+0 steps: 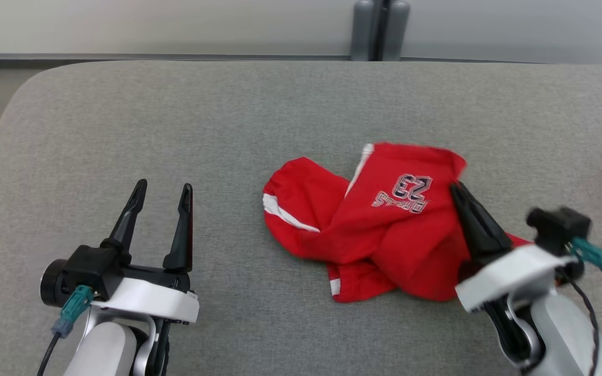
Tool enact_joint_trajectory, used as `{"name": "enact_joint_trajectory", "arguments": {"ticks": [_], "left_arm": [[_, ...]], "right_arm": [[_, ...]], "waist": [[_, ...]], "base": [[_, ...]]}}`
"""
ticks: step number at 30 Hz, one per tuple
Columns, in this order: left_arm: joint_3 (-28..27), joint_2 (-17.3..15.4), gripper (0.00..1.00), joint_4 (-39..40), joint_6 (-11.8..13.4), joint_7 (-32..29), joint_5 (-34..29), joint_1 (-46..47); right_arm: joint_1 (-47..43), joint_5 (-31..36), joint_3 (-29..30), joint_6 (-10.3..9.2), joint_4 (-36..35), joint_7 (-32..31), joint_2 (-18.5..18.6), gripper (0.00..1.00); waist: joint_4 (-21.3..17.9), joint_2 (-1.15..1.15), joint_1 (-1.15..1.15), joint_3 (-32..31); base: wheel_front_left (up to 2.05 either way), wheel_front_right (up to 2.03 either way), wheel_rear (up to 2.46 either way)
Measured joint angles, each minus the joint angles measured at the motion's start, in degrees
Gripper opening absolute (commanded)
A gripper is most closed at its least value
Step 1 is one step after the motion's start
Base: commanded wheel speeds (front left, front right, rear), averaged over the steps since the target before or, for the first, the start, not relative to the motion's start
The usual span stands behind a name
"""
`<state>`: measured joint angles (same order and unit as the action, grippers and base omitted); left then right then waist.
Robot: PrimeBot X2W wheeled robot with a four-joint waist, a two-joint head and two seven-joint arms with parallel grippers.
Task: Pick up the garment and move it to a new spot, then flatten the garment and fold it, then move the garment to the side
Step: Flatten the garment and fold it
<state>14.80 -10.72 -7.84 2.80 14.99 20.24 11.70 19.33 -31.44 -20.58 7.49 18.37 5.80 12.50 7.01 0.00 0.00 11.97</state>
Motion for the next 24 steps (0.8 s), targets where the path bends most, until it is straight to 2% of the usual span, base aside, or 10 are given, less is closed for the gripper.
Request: {"name": "enact_joint_trajectory", "arguments": {"ticks": [6,12,13,15,16,20,24], "left_arm": [[-0.69,-0.13,1.0,-0.05,-0.26,0.0,-0.09,-0.42],[-1.27,-0.51,1.0,0.04,-0.23,-0.01,-0.09,-0.88],[-1.3,-0.54,1.0,0.08,-0.22,0.0,-0.09,-0.93],[-1.38,-0.63,1.0,0.15,-0.22,0.0,-0.09,-0.99],[-1.41,-0.69,1.0,0.15,-0.21,0.0,-0.09,-1.07],[-1.54,-0.78,1.0,0.14,0.15,-0.01,-0.08,-1.98],[-1.85,-0.86,1.0,0.34,0.89,0.0,-0.05,-3.28]], "right_arm": [[-12.59,1.04,10.23,0.0,-3.05,1.19,-2.69,0.0],[-21.28,2.68,12.59,0.0,-3.83,0.75,-5.64,0.0],[-21.9,2.98,12.76,0.0,-3.45,0.76,-5.84,0.14],[-22.41,2.66,13.27,0.0,-2.49,0.78,-6.5,0.62],[-22.53,3.05,13.3,0.0,-2.23,0.96,-6.66,1.0],[-22.51,3.75,13.73,0.0,-3.1,2.91,-6.93,1.0],[-21.67,6.23,14.75,0.0,-7.69,4.64,-5.76,1.0]], "waist": [[-1.81,0.0,0.0,0.1],[-3.01,0.0,0.0,-0.09],[-3.16,0.0,0.0,-0.1],[-3.42,0.0,0.0,-0.15],[-3.52,0.0,0.0,-0.24],[-3.74,0.0,0.0,-0.75],[-4.04,0.0,0.0,-2.0]], "base": [[0.0,0.0,0.0],[0.0,0.0,0.0],[0.0,0.0,0.0],[0.0,0.0,0.0],[0.0,0.0,0.0],[0.0,0.0,0.0],[0.0,0.0,0.0]]}}
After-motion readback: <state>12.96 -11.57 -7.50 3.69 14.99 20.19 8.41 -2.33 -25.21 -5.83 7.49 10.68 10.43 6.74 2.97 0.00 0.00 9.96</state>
